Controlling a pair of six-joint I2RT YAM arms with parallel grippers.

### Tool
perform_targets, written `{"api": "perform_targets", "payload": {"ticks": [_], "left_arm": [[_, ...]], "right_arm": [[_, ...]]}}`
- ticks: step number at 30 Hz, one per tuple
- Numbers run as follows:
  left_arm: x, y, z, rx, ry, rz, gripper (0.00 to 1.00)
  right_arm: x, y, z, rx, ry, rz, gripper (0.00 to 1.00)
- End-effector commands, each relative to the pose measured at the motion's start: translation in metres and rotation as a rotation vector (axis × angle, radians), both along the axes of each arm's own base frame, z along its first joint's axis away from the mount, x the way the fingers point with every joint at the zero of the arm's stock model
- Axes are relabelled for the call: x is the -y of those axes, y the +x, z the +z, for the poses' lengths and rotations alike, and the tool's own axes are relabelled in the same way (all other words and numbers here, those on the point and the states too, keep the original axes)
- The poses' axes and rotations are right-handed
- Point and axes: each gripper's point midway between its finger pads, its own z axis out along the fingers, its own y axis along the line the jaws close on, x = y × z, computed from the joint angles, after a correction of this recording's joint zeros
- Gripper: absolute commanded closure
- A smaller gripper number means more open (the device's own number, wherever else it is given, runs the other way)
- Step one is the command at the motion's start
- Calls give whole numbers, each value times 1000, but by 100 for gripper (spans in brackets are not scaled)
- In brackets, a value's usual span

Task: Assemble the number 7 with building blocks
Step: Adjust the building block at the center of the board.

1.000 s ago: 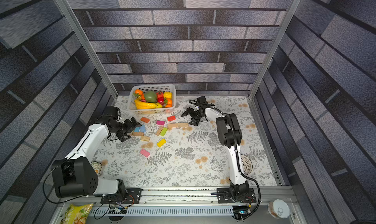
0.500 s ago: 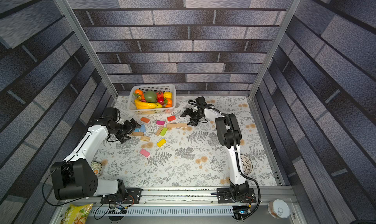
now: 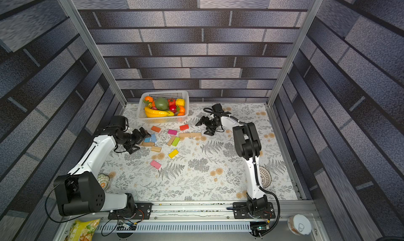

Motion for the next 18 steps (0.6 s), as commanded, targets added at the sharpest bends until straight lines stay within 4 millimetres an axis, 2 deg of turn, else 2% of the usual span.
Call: {"api": "perform_targets", "payload": {"ticks": [1,6,8,9,10,15,18], "left_arm": [[1,-6,9,23,23,-37,0],[11,-12,15,30,153,-178,0],[15,-18,15,11,222,-250,0],[15,-22,14,-4,247,-273,0],[14,-26,10,-26,264,-280,0],[4,-42,-5,-113,177,-154,0],[-2,-48,-12,-139,97,-40,0]], "right_arm": [[26,-4,21,33,-108,6,12],[34,-18,68,110,-147,34,12],[33,-28,84,132,-157,55,13],[33,-35,102,165,-160,66,13],[30,-43,110,179,-167,87,13],[14,-78,130,210,-207,161,14],[0,-91,139,262,-219,203,14]]}}
